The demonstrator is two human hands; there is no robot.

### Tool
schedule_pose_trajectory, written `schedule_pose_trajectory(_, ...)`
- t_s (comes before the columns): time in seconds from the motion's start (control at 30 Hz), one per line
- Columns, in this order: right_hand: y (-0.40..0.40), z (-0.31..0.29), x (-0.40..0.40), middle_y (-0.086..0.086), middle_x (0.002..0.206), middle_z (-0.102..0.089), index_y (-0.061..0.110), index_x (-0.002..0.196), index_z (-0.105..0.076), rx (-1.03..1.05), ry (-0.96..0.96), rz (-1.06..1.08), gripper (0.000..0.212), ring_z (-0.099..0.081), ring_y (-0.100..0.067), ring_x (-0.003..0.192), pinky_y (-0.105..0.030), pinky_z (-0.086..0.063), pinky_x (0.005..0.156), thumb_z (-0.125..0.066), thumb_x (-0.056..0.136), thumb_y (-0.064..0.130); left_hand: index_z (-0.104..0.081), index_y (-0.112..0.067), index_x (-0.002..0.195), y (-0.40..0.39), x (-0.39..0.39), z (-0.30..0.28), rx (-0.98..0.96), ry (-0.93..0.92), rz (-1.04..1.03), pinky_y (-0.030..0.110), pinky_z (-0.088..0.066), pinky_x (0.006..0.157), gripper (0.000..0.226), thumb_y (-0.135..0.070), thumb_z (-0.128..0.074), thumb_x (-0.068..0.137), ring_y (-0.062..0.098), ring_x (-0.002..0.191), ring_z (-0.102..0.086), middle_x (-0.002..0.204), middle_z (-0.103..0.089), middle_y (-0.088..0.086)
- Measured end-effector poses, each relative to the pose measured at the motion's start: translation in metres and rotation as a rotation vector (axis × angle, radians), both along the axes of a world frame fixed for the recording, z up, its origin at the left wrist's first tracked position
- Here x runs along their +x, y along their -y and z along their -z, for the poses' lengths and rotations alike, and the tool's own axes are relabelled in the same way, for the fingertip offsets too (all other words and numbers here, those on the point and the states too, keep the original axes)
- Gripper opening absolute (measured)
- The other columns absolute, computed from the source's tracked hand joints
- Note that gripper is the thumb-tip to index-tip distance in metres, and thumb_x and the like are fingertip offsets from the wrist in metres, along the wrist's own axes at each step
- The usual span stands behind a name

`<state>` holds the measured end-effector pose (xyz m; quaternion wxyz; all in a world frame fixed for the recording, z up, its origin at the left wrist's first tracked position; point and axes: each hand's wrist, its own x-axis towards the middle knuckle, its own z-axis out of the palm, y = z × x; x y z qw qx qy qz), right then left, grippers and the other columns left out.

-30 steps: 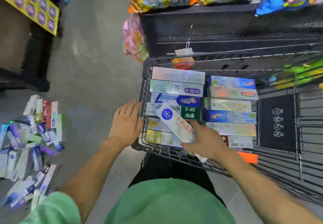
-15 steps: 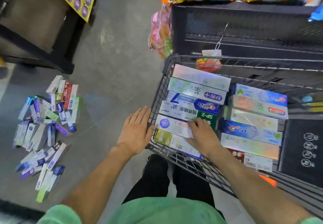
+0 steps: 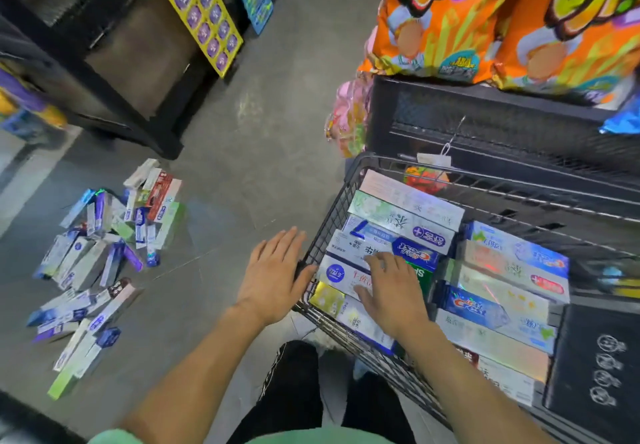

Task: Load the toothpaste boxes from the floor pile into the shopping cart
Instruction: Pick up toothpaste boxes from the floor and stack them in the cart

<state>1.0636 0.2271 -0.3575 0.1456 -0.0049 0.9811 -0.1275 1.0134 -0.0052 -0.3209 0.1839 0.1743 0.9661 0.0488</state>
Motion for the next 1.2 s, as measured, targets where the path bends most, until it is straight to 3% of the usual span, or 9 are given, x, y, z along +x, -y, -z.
schedule_pose_trajectory(0.13,0.021,-0.029,-0.005,-0.015,0.128,-0.063,0.009,0.128,-0.063,-0.013,-0.094,-0.142,0.058,-0.06,-0.037,0.116,-0.05,-0.051,0.095,-0.076,0.084,0.045,-0.012,-0.02,0.162,0.031,0.03,-0.019,-0.026,-0.026,-0.12,0.038,-0.008,0.124,0.083,-0.065,0.0,0.094,0.019,0.155,-0.014,0.17,-0.011,0.0)
schedule_pose_trajectory(0.27,0.077,-0.06,-0.02,-0.016,0.129,-0.061,0.008,0.127,-0.063,0.002,-0.087,-0.337,0.062,-0.057,-0.038,0.12,-0.049,-0.047,0.101,-0.067,0.083,0.051,-0.022,-0.018,0.16,0.099,0.066,-0.044,-0.02,-0.094,-0.327,0.042,-0.019,0.122,0.08,-0.065,-0.012,0.097,0.023,0.152,-0.025,0.168,-0.019,0.003)
schedule_pose_trajectory(0.47,0.215,-0.101,-0.041,-0.019,0.133,-0.063,0.007,0.126,-0.065,0.065,-0.112,-0.688,0.072,-0.06,-0.039,0.122,-0.051,-0.052,0.097,-0.057,0.077,0.059,-0.013,-0.02,0.162,0.238,0.121,-0.078,-0.051,-0.118,-0.635,0.043,-0.016,0.124,0.091,-0.069,0.005,0.088,0.022,0.154,-0.018,0.169,-0.013,0.001)
schedule_pose_trajectory(0.6,0.329,-0.134,-0.049,-0.016,0.156,-0.041,0.01,0.148,-0.047,0.07,-0.096,-0.835,0.092,-0.035,-0.035,0.147,-0.048,-0.029,0.118,-0.024,0.082,0.07,-0.016,-0.02,0.162,0.333,0.157,-0.074,-0.053,-0.108,-0.805,0.045,-0.02,0.123,0.089,-0.069,0.0,0.089,0.022,0.153,-0.021,0.168,-0.02,0.002)
schedule_pose_trajectory(0.7,0.414,-0.154,-0.049,-0.014,0.162,-0.031,0.011,0.154,-0.036,0.084,-0.085,-0.941,0.103,-0.023,-0.032,0.152,-0.043,-0.016,0.123,-0.008,0.076,0.073,-0.042,-0.013,0.153,0.399,0.182,-0.069,-0.054,-0.114,-0.88,0.049,-0.037,0.114,0.081,-0.064,-0.017,0.095,0.028,0.142,-0.043,0.157,-0.043,0.01)
schedule_pose_trajectory(0.77,0.468,-0.161,-0.05,-0.014,0.161,-0.032,0.011,0.154,-0.036,0.087,-0.104,-0.993,0.102,-0.024,-0.032,0.152,-0.043,-0.016,0.123,-0.008,0.077,0.073,-0.052,-0.01,0.146,0.443,0.194,-0.068,-0.05,-0.101,-0.946,0.051,-0.042,0.108,0.079,-0.062,-0.023,0.095,0.031,0.135,-0.052,0.149,-0.053,0.013)
schedule_pose_trajectory(0.97,0.596,-0.162,-0.048,-0.015,0.156,-0.041,0.013,0.151,-0.042,0.092,-0.139,-1.128,0.101,-0.035,-0.033,0.146,-0.046,-0.026,0.12,-0.012,0.077,0.075,-0.05,-0.01,0.147,0.549,0.227,-0.077,-0.016,-0.129,-1.102,0.054,-0.038,0.112,0.079,-0.061,-0.026,0.091,0.033,0.139,-0.048,0.154,-0.047,0.012)
schedule_pose_trajectory(1.13,0.676,-0.161,-0.056,-0.007,0.166,-0.022,0.018,0.159,-0.023,0.178,-0.111,-1.242,0.084,-0.016,-0.027,0.154,-0.043,-0.012,0.126,-0.025,0.094,0.072,-0.048,-0.012,0.15,0.608,0.239,-0.076,-0.024,-0.166,-1.193,0.053,-0.035,0.115,0.091,-0.072,-0.006,0.096,0.028,0.141,-0.046,0.156,-0.044,0.01)
schedule_pose_trajectory(1.2,0.704,-0.157,-0.065,-0.008,0.165,-0.025,0.017,0.158,-0.025,0.193,-0.103,-1.279,0.087,-0.016,-0.028,0.154,-0.045,-0.012,0.125,-0.023,0.091,0.072,-0.047,-0.013,0.15,0.628,0.237,-0.071,-0.032,-0.144,-1.213,0.052,-0.035,0.116,0.093,-0.073,-0.003,0.095,0.028,0.142,-0.045,0.157,-0.043,0.009)
